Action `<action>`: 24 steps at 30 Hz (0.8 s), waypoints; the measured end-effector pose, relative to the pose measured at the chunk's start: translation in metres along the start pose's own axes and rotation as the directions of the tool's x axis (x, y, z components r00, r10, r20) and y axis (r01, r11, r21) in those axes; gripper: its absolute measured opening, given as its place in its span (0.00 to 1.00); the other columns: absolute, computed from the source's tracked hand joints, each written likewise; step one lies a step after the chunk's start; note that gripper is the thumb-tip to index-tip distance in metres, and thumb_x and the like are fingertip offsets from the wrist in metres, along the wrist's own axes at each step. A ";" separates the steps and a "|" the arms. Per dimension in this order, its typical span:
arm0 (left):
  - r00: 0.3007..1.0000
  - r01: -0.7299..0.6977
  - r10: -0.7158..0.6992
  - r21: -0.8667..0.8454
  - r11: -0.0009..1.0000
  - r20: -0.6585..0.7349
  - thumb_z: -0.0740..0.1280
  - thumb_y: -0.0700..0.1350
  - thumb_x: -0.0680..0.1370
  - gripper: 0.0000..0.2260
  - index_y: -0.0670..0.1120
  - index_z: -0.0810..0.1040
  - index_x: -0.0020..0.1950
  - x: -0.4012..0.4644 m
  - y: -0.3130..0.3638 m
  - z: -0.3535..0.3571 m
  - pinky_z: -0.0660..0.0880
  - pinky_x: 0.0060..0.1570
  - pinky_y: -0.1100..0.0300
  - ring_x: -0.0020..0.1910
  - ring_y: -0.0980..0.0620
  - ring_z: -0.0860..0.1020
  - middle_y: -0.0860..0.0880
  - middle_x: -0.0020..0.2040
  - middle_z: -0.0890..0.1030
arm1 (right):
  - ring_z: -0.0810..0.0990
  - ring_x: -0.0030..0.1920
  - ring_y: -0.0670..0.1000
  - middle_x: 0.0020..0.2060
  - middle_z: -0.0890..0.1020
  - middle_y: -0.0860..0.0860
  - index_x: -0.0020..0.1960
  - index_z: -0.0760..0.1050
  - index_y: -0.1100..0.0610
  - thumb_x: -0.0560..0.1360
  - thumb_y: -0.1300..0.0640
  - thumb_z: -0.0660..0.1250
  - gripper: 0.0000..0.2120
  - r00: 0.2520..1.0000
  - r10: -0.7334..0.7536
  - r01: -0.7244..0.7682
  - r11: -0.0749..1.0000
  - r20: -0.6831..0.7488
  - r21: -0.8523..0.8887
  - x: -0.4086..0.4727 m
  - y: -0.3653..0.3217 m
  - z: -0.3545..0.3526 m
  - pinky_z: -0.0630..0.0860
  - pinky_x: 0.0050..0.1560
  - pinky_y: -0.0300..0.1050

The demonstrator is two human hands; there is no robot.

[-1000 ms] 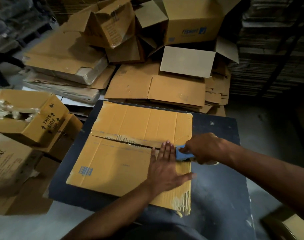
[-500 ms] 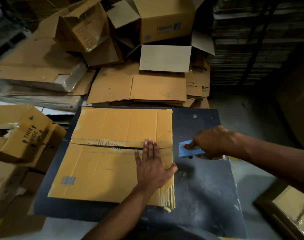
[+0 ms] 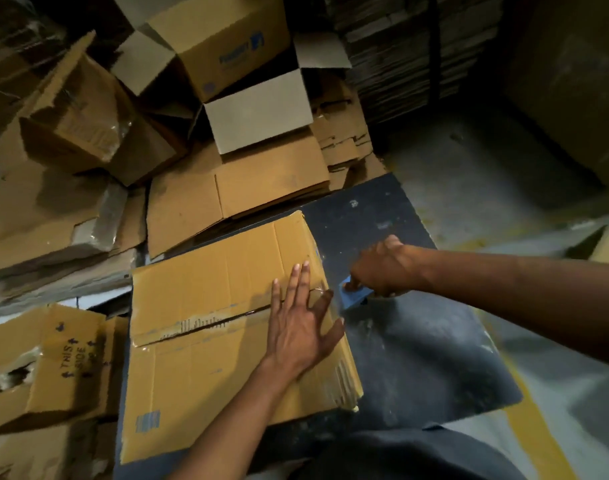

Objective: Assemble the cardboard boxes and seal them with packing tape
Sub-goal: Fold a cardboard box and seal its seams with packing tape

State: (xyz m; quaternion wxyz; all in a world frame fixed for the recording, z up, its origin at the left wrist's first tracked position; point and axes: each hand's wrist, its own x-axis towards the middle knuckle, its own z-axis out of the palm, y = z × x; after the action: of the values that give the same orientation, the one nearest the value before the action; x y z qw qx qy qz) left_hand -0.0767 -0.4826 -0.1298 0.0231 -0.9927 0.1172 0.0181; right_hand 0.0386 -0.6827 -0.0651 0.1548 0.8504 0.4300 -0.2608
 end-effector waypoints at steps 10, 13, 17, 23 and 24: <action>0.987 -0.160 0.162 0.077 0.984 -0.025 0.62 0.67 0.76 0.24 0.55 0.82 0.64 0.013 -0.009 -0.005 0.53 0.77 0.33 0.84 0.41 0.48 0.39 0.84 0.54 | 0.78 0.65 0.57 0.67 0.77 0.50 0.67 0.77 0.52 0.80 0.54 0.69 0.15 0.991 0.119 -0.128 0.980 0.069 0.154 0.035 -0.011 -0.006 0.76 0.49 0.48; 0.985 -0.172 0.170 0.107 0.979 0.021 0.60 0.69 0.76 0.24 0.57 0.81 0.64 0.018 -0.008 -0.008 0.53 0.78 0.34 0.84 0.42 0.47 0.40 0.84 0.53 | 0.79 0.64 0.56 0.66 0.78 0.51 0.66 0.78 0.51 0.79 0.54 0.71 0.15 0.990 0.134 -0.139 0.978 0.039 0.155 0.038 -0.008 -0.004 0.75 0.48 0.48; 0.989 -0.126 0.105 0.214 0.969 0.108 0.57 0.72 0.76 0.26 0.59 0.83 0.61 0.021 -0.004 -0.009 0.52 0.78 0.35 0.84 0.45 0.44 0.42 0.85 0.50 | 0.74 0.61 0.57 0.61 0.76 0.54 0.63 0.75 0.51 0.80 0.49 0.65 0.14 0.958 0.231 -0.186 0.952 0.168 -0.243 0.037 0.001 0.029 0.72 0.63 0.49; 0.980 -0.160 0.127 0.226 0.961 0.151 0.57 0.74 0.75 0.26 0.61 0.83 0.59 0.030 -0.004 -0.006 0.49 0.78 0.33 0.84 0.45 0.41 0.44 0.85 0.46 | 0.80 0.62 0.58 0.65 0.81 0.51 0.71 0.77 0.51 0.81 0.52 0.68 0.19 0.979 0.077 -0.137 0.933 0.188 0.333 0.011 0.091 0.100 0.78 0.62 0.52; 0.975 -0.180 0.141 0.242 0.953 0.169 0.56 0.74 0.75 0.26 0.61 0.83 0.58 0.033 -0.003 -0.007 0.48 0.78 0.32 0.84 0.45 0.41 0.44 0.85 0.46 | 0.81 0.61 0.58 0.65 0.81 0.52 0.72 0.76 0.51 0.80 0.55 0.70 0.21 0.984 0.051 -0.117 0.905 0.170 0.409 0.015 0.100 0.110 0.77 0.63 0.52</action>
State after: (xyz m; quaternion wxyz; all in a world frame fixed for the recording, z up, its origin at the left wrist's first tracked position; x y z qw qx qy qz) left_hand -0.0438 -0.4875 -0.1237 0.1581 -0.9643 0.1970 0.0793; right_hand 0.0925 -0.7849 -0.1597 0.0138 0.8586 0.3139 -0.4051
